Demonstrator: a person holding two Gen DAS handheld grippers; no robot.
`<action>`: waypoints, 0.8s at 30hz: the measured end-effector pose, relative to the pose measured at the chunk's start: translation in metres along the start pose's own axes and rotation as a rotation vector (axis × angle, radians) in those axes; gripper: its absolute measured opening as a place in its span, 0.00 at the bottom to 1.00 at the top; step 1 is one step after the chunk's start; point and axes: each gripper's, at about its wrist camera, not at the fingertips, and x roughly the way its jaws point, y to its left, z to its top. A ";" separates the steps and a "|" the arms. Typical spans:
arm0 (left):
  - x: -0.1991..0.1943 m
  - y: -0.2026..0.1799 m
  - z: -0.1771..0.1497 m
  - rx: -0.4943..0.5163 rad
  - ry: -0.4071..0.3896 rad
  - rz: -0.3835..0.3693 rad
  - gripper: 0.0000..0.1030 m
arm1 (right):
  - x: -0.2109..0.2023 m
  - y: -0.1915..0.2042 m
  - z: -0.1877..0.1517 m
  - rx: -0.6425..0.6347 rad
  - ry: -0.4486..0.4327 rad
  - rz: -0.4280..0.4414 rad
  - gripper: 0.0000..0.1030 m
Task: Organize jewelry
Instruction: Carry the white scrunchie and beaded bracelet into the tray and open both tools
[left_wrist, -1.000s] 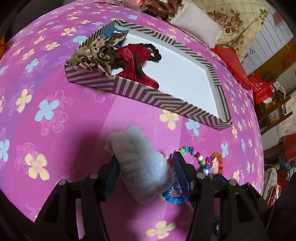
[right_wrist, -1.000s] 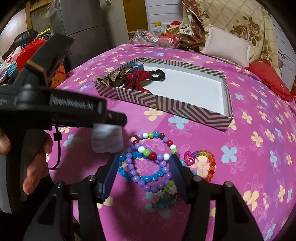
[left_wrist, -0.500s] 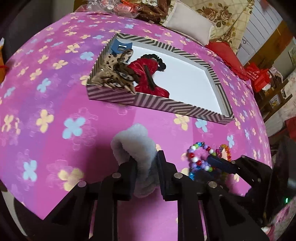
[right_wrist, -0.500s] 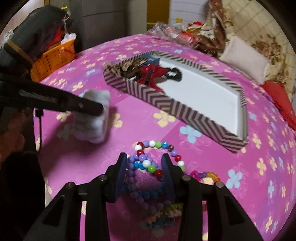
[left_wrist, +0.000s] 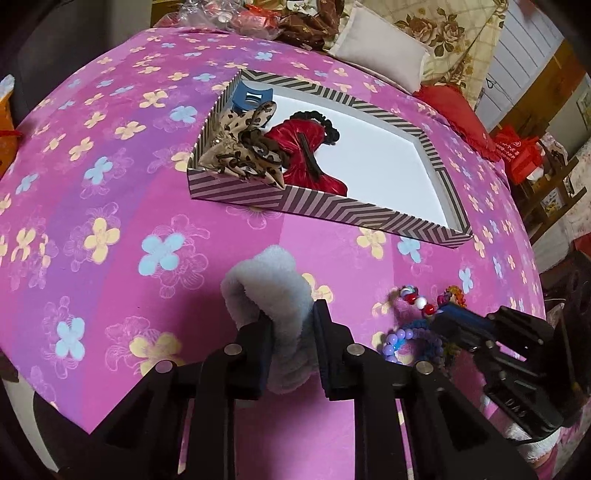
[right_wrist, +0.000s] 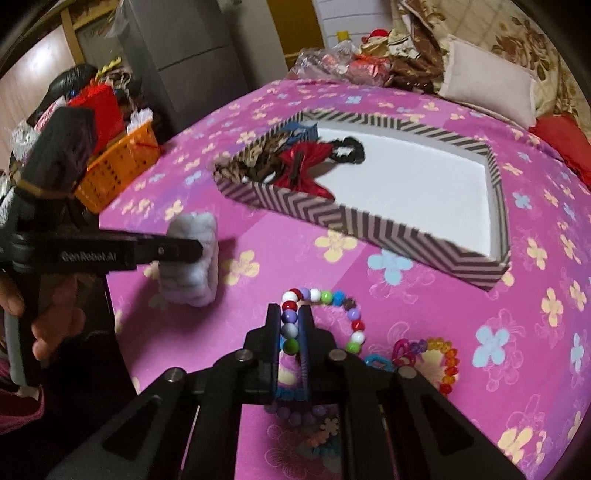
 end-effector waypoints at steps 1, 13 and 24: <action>-0.001 0.000 0.001 -0.001 -0.002 0.000 0.22 | -0.002 0.000 0.002 0.007 -0.009 0.003 0.09; -0.012 0.002 0.006 0.005 -0.030 0.012 0.21 | -0.023 -0.004 0.021 0.061 -0.099 0.032 0.09; -0.012 0.004 0.004 0.002 -0.035 0.016 0.21 | -0.026 -0.005 0.026 0.076 -0.114 0.028 0.09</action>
